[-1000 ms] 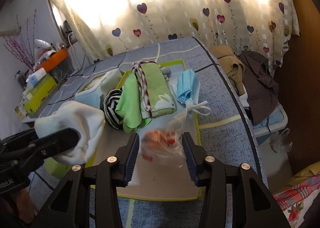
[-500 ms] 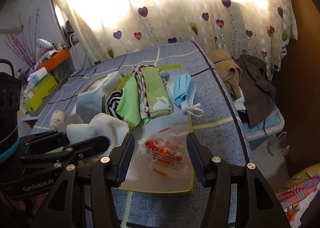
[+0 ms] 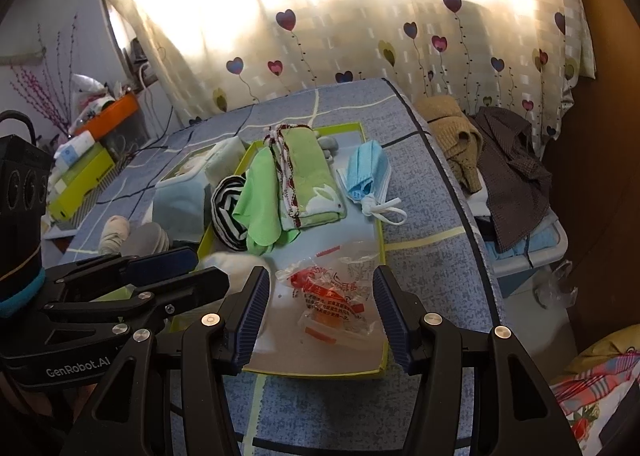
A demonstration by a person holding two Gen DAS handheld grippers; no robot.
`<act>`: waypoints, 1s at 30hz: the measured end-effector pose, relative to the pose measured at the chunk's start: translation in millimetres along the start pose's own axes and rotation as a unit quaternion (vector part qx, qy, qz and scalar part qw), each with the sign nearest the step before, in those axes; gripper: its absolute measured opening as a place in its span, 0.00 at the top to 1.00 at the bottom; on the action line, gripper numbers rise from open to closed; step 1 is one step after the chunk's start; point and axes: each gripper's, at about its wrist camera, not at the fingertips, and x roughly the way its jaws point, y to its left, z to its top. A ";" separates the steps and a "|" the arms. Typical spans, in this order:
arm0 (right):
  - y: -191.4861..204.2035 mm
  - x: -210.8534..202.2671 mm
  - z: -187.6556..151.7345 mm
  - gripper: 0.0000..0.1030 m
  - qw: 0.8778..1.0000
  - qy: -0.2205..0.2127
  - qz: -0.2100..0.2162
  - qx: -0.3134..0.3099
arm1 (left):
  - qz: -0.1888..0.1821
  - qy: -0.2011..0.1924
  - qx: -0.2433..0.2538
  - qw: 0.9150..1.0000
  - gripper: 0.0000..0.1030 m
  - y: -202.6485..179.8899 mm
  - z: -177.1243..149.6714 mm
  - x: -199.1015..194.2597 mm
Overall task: Organize soft objects
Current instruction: 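Lower both items into the box and open both grippers, then move both grippers back from the box toward the rolled towel and bandage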
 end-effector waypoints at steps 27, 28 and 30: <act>30.3 -46.5 -3.6 0.47 0.999 -0.033 0.001 -0.017 | -0.006 -0.066 -0.006 0.998 0.53 -1.9 -12.1 -67.5; 32.5 -48.4 -4.0 0.47 0.999 -0.035 0.001 -0.019 | -0.005 -0.067 -0.006 0.998 0.53 -1.4 -13.1 -69.4; 36.4 -51.9 -4.8 0.47 0.999 -0.037 0.002 -0.022 | -0.003 -0.068 -0.007 0.998 0.53 0.1 -15.0 -74.3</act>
